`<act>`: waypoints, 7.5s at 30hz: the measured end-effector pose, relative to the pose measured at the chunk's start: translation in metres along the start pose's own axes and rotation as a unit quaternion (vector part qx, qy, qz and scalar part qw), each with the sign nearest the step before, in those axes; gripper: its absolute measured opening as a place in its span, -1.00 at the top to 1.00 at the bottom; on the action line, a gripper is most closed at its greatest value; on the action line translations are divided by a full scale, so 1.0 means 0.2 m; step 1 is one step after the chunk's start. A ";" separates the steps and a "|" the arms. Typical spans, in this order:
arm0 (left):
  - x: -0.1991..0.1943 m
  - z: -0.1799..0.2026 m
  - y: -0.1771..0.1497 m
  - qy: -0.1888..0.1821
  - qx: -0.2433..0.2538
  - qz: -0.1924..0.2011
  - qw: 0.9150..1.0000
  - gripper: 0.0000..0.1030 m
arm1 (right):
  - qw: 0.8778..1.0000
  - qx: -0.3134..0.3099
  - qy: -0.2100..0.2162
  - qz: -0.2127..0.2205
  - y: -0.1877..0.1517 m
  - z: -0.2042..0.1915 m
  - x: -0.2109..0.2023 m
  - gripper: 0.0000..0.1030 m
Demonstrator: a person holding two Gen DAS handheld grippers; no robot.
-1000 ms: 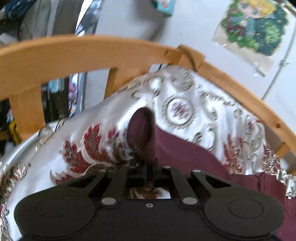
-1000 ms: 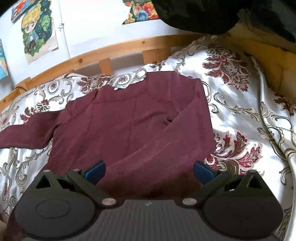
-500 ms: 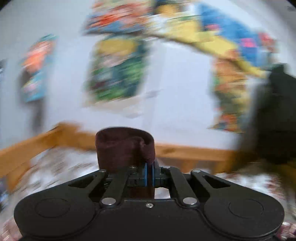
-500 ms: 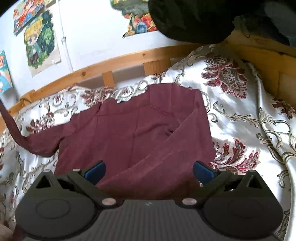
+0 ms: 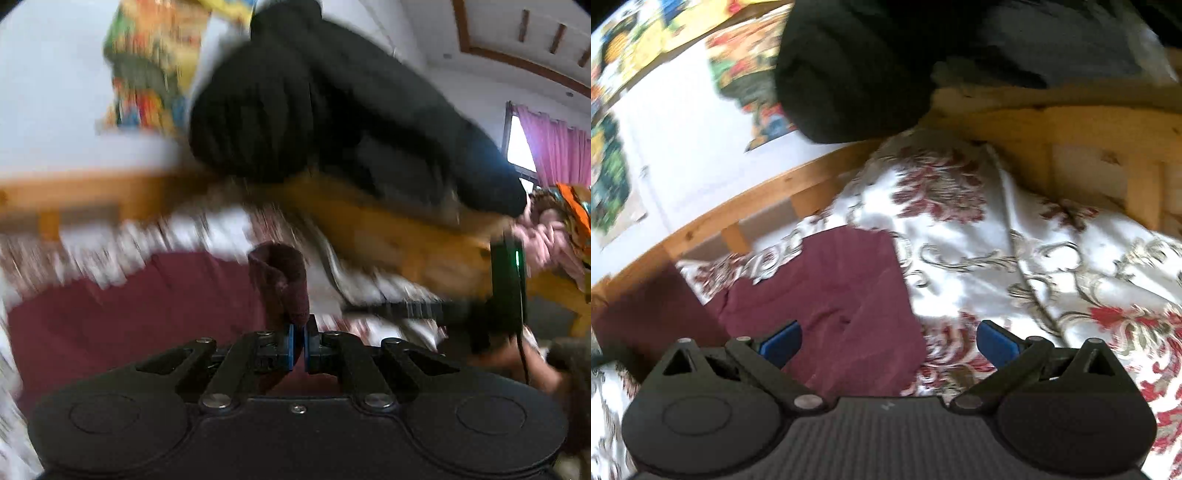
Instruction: Fold small clothes
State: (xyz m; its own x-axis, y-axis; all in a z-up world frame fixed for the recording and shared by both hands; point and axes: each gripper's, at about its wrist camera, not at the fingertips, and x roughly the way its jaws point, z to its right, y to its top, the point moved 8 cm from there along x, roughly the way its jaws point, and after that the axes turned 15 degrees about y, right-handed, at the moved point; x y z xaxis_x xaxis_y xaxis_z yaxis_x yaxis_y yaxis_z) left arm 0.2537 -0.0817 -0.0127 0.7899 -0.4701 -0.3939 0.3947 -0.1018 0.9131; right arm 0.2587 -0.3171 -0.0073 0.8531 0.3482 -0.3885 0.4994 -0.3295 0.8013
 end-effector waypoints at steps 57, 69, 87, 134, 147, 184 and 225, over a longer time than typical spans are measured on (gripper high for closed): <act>0.01 -1.54 -0.47 0.302 -0.366 -0.119 0.872 0.75 | 0.973 -0.112 0.083 -0.186 -0.44 -0.35 0.37 -0.67; 0.13 -1.47 -0.36 0.289 -0.243 -0.089 0.922 0.59 | 0.974 -0.113 0.091 -0.177 -0.42 -0.38 0.34 -0.67; -0.10 -1.29 -0.26 0.324 -0.224 -0.072 0.916 -0.58 | 0.979 -0.111 0.091 -0.142 -0.35 -0.39 0.21 -0.81; -0.49 -0.07 -0.80 0.203 0.167 -0.321 0.910 -0.81 | 0.808 -0.422 0.002 -0.412 -0.71 -0.39 -0.21 -0.32; -0.49 -0.11 -0.79 0.231 0.169 -0.321 0.903 -0.38 | 0.867 -0.352 0.055 -0.350 -0.55 -0.39 -0.28 0.66; -1.11 -0.08 -0.40 0.265 0.114 -0.123 0.950 0.88 | 0.911 -0.376 0.042 -0.166 -0.41 -0.65 -0.89 0.90; 0.21 -1.00 -0.14 0.318 0.038 -0.131 0.938 0.82 | 0.919 -0.382 -0.081 -0.052 -0.17 -0.42 0.53 0.87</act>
State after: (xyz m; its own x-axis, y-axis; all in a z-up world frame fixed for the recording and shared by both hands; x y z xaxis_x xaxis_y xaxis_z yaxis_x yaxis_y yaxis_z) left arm 0.3688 0.0770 -0.0763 0.8006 0.1953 -0.5664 0.5985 -0.2151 0.7717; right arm 0.3197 -0.1958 -0.0379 0.8490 0.1877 -0.4939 0.3802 0.4323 0.8177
